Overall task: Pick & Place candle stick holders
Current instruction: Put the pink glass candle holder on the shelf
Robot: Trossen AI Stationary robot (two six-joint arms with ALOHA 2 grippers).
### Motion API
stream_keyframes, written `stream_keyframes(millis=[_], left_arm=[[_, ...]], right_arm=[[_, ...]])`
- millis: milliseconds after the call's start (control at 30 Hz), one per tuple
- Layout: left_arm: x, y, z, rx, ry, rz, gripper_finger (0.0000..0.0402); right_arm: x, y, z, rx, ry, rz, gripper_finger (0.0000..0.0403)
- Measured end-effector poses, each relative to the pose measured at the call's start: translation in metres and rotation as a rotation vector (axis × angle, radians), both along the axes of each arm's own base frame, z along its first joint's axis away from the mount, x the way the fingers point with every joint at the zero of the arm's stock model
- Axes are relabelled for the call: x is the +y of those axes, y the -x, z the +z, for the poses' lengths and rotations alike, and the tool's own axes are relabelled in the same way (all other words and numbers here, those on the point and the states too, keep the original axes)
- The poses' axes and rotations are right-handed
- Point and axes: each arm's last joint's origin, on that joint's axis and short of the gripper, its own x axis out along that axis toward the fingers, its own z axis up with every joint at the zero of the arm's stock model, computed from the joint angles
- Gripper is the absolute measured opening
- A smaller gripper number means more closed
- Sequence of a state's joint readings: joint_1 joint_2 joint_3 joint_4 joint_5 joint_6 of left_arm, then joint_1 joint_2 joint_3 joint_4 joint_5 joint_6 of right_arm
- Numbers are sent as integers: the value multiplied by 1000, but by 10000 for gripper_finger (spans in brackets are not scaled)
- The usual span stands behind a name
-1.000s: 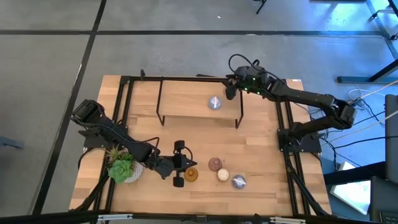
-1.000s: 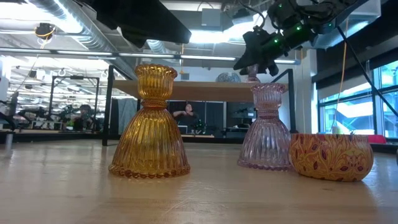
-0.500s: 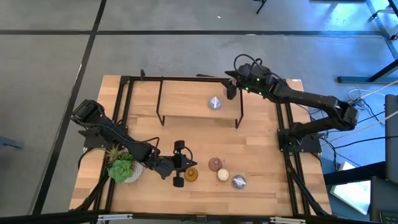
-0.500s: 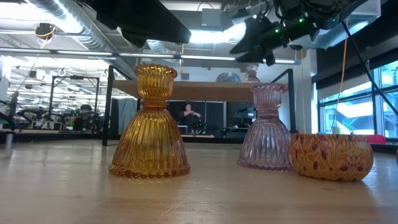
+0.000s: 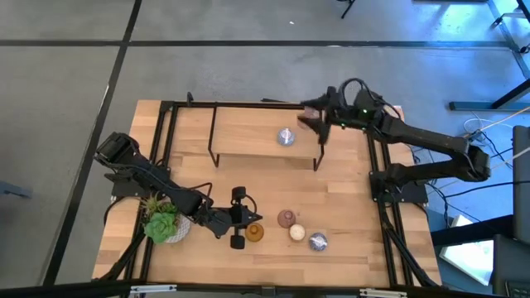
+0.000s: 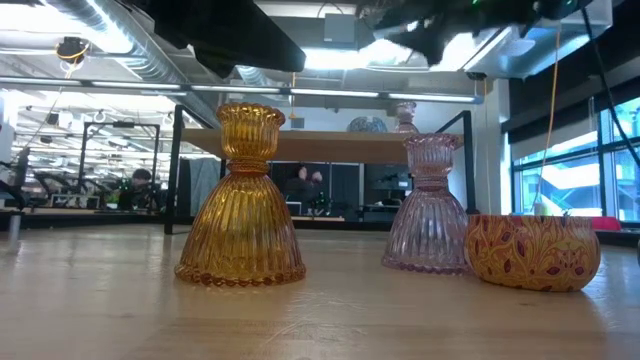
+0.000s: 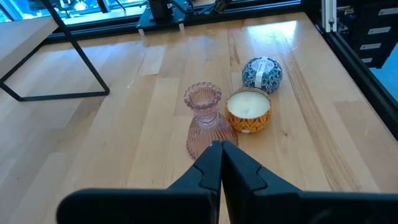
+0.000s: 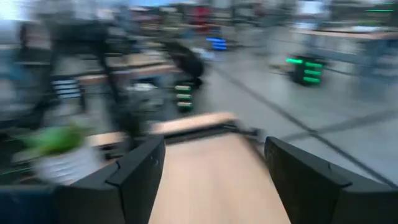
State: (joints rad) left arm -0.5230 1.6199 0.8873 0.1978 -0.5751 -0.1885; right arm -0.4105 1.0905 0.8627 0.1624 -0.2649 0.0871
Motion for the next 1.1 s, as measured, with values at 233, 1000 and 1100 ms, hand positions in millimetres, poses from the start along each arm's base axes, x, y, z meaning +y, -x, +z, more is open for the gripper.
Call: stream_keyframes(millis=[233, 1000, 1100], left_arm=[[-1, 1, 0, -1, 10, 1, 2], [-4, 2, 1, -10, 9, -3, 2], [-4, 2, 1, -9, 3, -5, 2]], right_arm=[[59, 6, -9, 175, -47, 395, 280], [213, 69, -139, 92, 108, 583, 280], [206, 83, -156, -5, 135, 576, 280]])
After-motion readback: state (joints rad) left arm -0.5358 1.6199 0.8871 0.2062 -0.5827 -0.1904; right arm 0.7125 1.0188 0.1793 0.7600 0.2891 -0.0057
